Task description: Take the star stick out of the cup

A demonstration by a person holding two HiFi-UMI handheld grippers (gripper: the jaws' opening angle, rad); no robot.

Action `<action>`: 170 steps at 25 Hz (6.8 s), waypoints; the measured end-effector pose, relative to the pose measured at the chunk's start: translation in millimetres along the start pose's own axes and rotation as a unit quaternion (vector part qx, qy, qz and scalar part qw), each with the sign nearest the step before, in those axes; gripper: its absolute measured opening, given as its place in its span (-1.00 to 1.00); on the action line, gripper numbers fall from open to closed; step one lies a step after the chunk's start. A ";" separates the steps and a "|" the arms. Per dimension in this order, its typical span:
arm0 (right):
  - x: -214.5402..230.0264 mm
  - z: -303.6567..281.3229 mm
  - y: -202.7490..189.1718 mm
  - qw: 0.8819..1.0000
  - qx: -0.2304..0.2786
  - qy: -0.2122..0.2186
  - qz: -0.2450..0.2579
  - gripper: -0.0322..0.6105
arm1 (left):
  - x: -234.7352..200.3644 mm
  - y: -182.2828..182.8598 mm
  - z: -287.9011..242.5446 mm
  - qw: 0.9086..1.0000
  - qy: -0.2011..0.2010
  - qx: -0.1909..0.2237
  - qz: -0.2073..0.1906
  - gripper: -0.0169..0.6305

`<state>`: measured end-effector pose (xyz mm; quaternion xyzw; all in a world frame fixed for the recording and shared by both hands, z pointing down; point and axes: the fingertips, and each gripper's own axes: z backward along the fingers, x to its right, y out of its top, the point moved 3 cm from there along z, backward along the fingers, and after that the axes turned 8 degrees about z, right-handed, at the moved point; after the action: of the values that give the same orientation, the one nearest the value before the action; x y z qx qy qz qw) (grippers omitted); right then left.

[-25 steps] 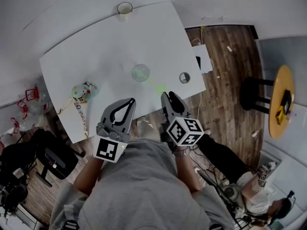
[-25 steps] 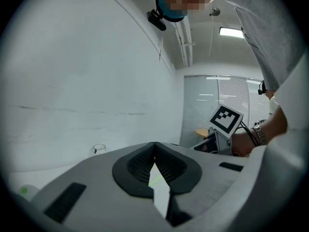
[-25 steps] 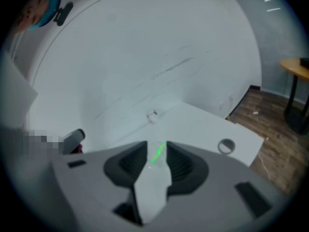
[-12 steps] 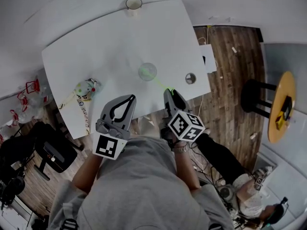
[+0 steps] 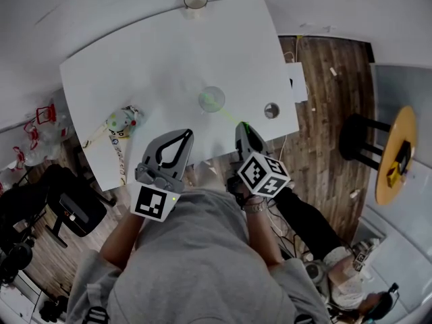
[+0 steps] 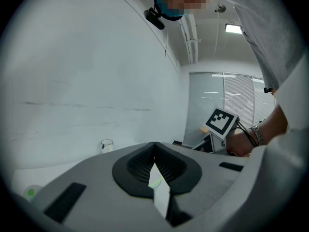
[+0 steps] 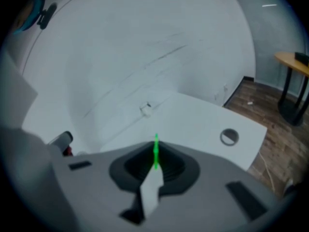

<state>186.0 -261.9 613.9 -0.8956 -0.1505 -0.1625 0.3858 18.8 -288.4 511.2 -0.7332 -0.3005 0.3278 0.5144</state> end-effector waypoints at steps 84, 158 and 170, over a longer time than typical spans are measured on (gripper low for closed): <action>-60.3 154.5 -11.0 0.928 0.151 0.154 0.303 -0.76 | 112.5 0.3 118.0 0.979 0.170 0.107 0.017 -0.85; -133.0 265.3 149.1 0.833 0.376 0.124 0.386 -0.76 | 79.1 168.5 141.4 0.958 0.175 0.220 -0.062 -0.85; -141.7 267.7 141.4 0.835 0.377 0.139 0.377 -0.76 | 80.3 163.1 153.8 0.956 0.182 0.219 -0.065 -0.85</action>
<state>160.8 -177.1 291.6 -0.6362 0.2043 -0.0585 0.7416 -37.3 -187.5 303.0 -0.6285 -0.1692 0.2129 0.7287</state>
